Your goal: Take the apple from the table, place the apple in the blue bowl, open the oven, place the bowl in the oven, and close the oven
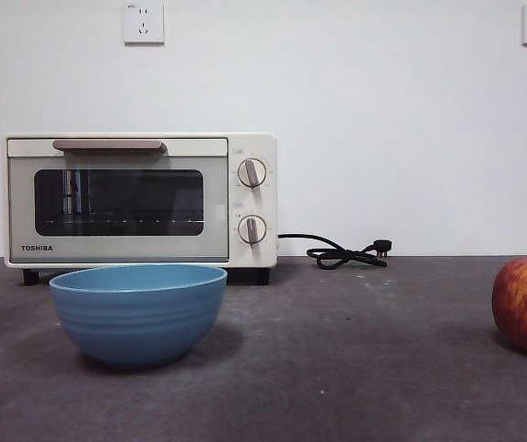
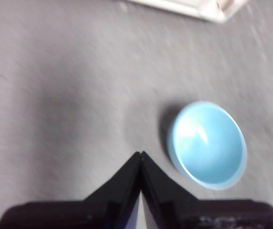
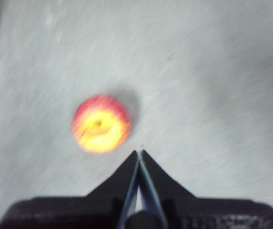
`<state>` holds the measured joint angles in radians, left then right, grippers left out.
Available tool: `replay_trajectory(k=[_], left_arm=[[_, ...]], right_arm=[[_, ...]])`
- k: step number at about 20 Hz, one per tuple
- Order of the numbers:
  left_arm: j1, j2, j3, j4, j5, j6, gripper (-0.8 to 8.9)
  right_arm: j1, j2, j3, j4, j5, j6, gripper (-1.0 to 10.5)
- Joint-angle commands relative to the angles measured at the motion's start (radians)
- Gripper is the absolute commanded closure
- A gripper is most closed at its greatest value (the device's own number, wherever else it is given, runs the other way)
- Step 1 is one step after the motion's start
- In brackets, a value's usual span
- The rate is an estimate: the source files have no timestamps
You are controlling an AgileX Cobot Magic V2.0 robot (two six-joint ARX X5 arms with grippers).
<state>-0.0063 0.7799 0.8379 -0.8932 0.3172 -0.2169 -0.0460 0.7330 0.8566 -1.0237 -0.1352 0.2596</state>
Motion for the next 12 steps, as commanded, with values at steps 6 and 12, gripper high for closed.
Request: replay_trajectory(k=[6, 12], left_arm=[[-0.002, 0.017, 0.001, -0.034, 0.057, 0.045, 8.18], [-0.002, 0.017, 0.001, -0.034, 0.057, 0.045, 8.18]], right_arm=[[0.052, 0.268, 0.061, -0.003, -0.198, -0.095, 8.5], [0.212, 0.468, 0.158, 0.003, -0.027, -0.087, 6.5]])
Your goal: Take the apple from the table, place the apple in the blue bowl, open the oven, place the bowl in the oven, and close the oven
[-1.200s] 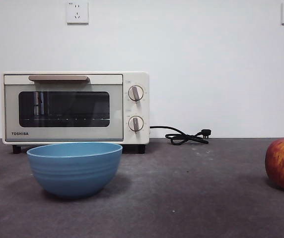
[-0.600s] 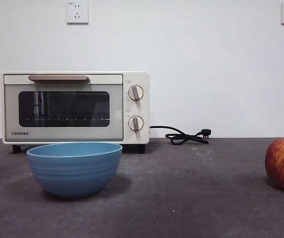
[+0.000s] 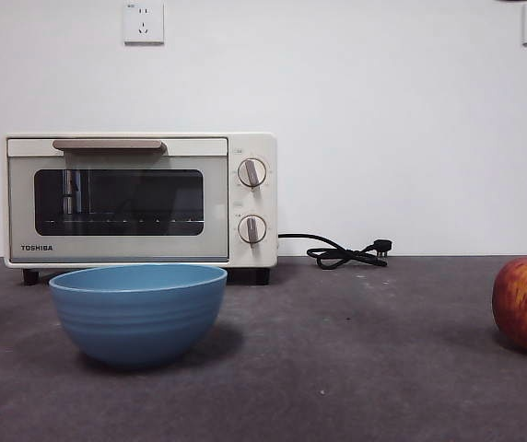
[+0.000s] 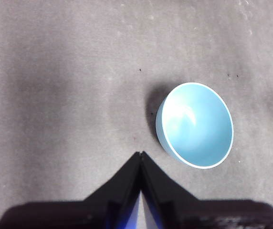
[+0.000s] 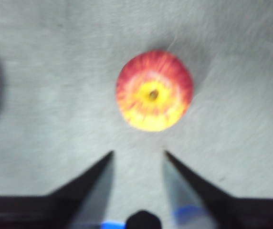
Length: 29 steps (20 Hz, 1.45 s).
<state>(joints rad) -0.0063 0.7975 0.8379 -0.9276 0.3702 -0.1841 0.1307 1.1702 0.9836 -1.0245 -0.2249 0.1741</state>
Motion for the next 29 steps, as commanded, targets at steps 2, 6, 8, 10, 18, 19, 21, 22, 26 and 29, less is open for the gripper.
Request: replay_trajectory(k=[2, 6, 8, 10, 18, 19, 21, 22, 26, 29], left_arm=[[-0.002, 0.0, 0.001, 0.001, 0.004, 0.013, 8.18], [-0.002, 0.0, 0.001, 0.001, 0.003, 0.038, 8.18], [-0.002, 0.0, 0.001, 0.001, 0.003, 0.039, 8.18], [-0.002, 0.002, 0.001, 0.001, 0.003, 0.041, 8.18], [-0.002, 0.008, 0.001, 0.0, 0.003, 0.061, 8.18], [-0.002, 0.008, 0.001, 0.0, 0.003, 0.061, 8.18], [-0.002, 0.008, 0.001, 0.0, 0.003, 0.061, 8.18], [-0.002, 0.008, 0.001, 0.0, 0.003, 0.062, 8.18], [-0.002, 0.008, 0.001, 0.001, 0.003, 0.065, 8.18], [-0.002, 0.009, 0.001, 0.002, 0.003, 0.065, 8.18]], right_arm=[[0.087, 0.087, 0.077, 0.006, 0.142, 0.011, 5.0], [0.15, 0.204, 0.137, 0.011, 0.161, 0.011, 3.4], [0.164, 0.26, 0.137, 0.032, 0.184, 0.028, 3.5], [0.164, 0.309, 0.137, 0.041, 0.212, 0.038, 3.5], [0.164, 0.446, 0.134, 0.093, 0.244, 0.045, 3.5], [0.164, 0.464, 0.132, 0.097, 0.243, 0.055, 3.5], [0.164, 0.494, 0.13, 0.095, 0.242, 0.068, 3.5], [0.164, 0.502, 0.13, 0.098, 0.24, 0.07, 3.5], [0.164, 0.502, 0.129, 0.089, 0.24, 0.088, 6.2], [0.164, 0.502, 0.129, 0.07, 0.24, 0.085, 7.7]])
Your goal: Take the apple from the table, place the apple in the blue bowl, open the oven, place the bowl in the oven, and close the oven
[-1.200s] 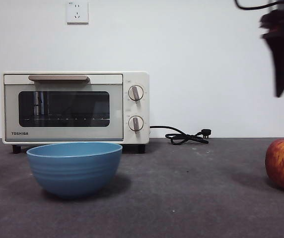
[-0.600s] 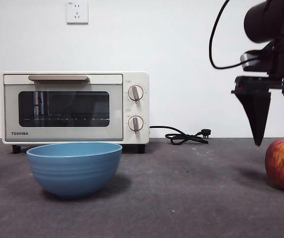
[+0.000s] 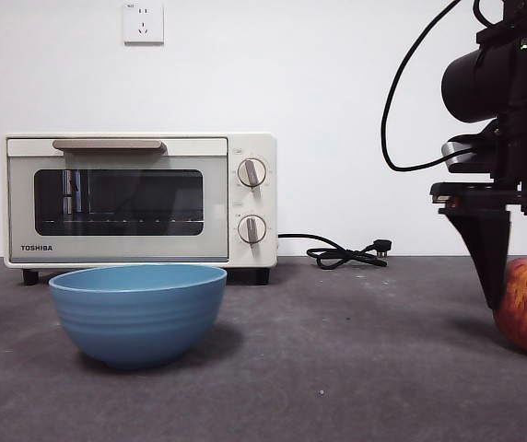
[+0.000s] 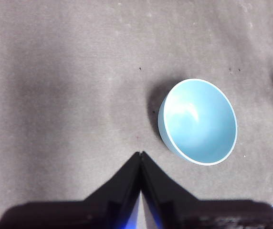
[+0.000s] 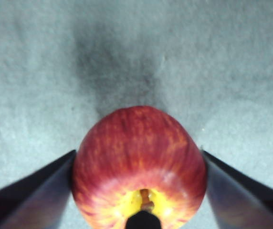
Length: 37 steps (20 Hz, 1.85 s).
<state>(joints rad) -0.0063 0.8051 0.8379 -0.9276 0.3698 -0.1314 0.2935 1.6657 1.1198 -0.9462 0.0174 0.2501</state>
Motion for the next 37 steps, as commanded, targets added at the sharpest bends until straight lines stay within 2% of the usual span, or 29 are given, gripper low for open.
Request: replay_trajectory(k=[1, 2, 6, 8, 11, 13, 20, 23, 30, 37], left_arm=[[-0.002, 0.002, 0.001, 0.002, 0.003, 0.013, 8.18], [-0.002, 0.003, 0.001, 0.002, 0.003, 0.016, 8.18], [-0.002, 0.003, 0.001, 0.001, 0.003, 0.031, 8.18], [-0.002, 0.003, 0.001, 0.001, 0.003, 0.031, 8.18], [-0.002, 0.003, 0.001, 0.002, 0.003, 0.031, 8.18], [-0.002, 0.003, 0.001, 0.002, 0.003, 0.031, 8.18], [-0.002, 0.011, 0.001, 0.002, 0.003, 0.03, 8.18], [-0.002, 0.026, 0.001, 0.002, 0.004, 0.03, 8.18], [-0.002, 0.046, 0.001, 0.001, 0.004, 0.03, 8.18], [-0.002, 0.046, 0.001, 0.001, 0.003, 0.031, 8.18]], right_arm=[[0.001, 0.007, -0.007, -0.008, -0.002, 0.009, 8.3], [0.001, 0.007, -0.007, -0.008, -0.002, 0.01, 8.8], [0.001, 0.002, 0.017, -0.066, -0.005, -0.009, 8.9], [0.008, -0.008, 0.062, -0.129, -0.048, -0.01, 8.9], [0.06, -0.021, 0.137, -0.161, -0.121, -0.01, 8.9], [0.128, -0.021, 0.189, -0.153, -0.134, 0.012, 8.9], [0.423, -0.012, 0.291, 0.07, -0.156, 0.067, 8.9], [0.509, 0.016, 0.321, 0.152, -0.156, 0.094, 8.9], [0.589, 0.207, 0.454, 0.189, -0.151, 0.126, 8.9], [0.629, 0.356, 0.47, 0.195, -0.117, 0.123, 8.9]])
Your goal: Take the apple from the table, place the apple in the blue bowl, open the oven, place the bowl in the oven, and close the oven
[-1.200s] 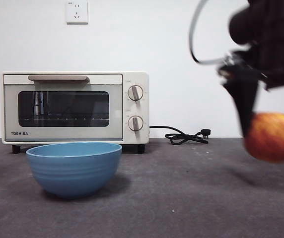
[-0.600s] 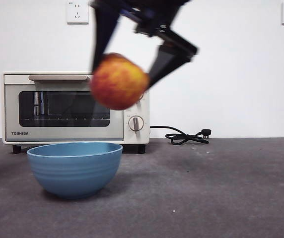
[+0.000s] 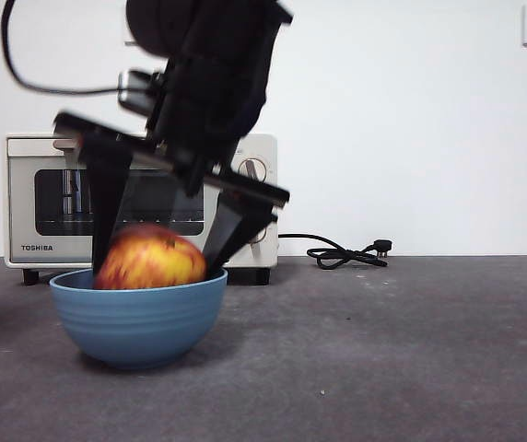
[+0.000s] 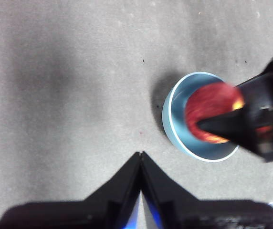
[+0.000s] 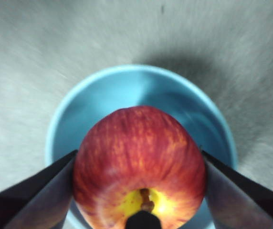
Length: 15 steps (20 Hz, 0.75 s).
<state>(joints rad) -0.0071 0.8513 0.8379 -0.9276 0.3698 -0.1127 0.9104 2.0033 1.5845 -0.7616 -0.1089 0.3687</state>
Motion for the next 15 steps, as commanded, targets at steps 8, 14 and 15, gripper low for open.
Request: replay_trajectory(k=[8, 14, 15], left_arm=[[-0.002, 0.0, 0.001, 0.002, 0.003, 0.013, 8.18], [-0.002, 0.0, 0.001, 0.002, 0.003, 0.013, 8.18], [-0.002, 0.0, 0.001, 0.002, 0.0, 0.014, 8.18]], right_arm=[[0.026, 0.04, 0.006, 0.035, 0.064, -0.005, 8.8], [0.026, 0.04, 0.006, 0.032, 0.084, -0.006, 4.3], [0.026, 0.04, 0.006, 0.033, 0.084, -0.006, 4.3]])
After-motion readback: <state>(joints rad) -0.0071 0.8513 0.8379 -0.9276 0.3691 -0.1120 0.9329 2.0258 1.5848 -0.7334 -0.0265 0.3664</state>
